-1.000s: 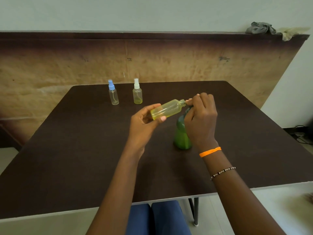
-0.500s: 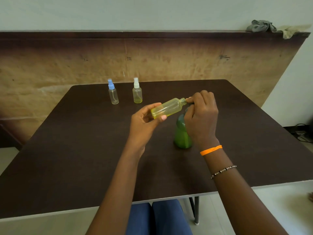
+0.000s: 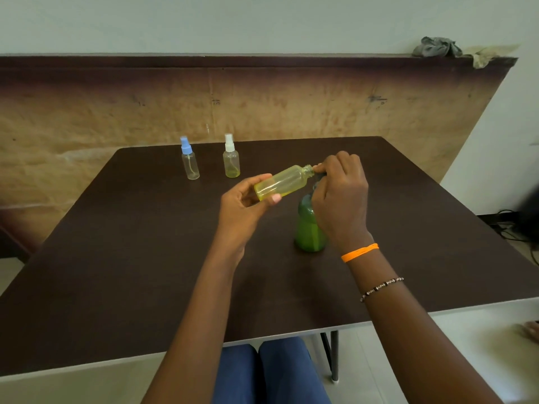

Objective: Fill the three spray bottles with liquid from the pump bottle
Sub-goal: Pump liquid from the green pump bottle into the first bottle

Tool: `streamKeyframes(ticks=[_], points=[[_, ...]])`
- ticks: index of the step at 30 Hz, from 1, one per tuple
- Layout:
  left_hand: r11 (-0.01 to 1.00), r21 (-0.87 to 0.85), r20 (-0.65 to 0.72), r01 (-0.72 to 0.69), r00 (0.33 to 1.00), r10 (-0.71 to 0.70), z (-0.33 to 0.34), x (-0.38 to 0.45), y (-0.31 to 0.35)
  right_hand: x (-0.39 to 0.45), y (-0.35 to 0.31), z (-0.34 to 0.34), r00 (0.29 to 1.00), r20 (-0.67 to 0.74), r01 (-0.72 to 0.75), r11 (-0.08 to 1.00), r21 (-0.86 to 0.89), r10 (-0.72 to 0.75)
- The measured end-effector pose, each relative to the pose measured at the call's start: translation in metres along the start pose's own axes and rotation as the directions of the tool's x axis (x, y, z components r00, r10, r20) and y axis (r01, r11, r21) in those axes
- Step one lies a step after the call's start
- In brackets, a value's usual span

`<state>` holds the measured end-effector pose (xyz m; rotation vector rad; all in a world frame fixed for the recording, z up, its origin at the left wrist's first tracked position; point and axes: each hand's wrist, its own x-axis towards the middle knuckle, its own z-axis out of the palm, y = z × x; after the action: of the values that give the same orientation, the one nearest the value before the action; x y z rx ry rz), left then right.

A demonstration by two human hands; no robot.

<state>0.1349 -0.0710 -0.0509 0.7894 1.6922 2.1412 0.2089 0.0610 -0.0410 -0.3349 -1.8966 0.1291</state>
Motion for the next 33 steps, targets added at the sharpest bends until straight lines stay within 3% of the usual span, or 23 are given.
streamKeyframes(ticks=[33], points=[[1.000,-0.007,0.011,-0.001,1.000,0.001,0.000,0.004,-0.006,0.001,0.002,0.001,0.999,-0.024,-0.026,0.997,0.070,0.028]])
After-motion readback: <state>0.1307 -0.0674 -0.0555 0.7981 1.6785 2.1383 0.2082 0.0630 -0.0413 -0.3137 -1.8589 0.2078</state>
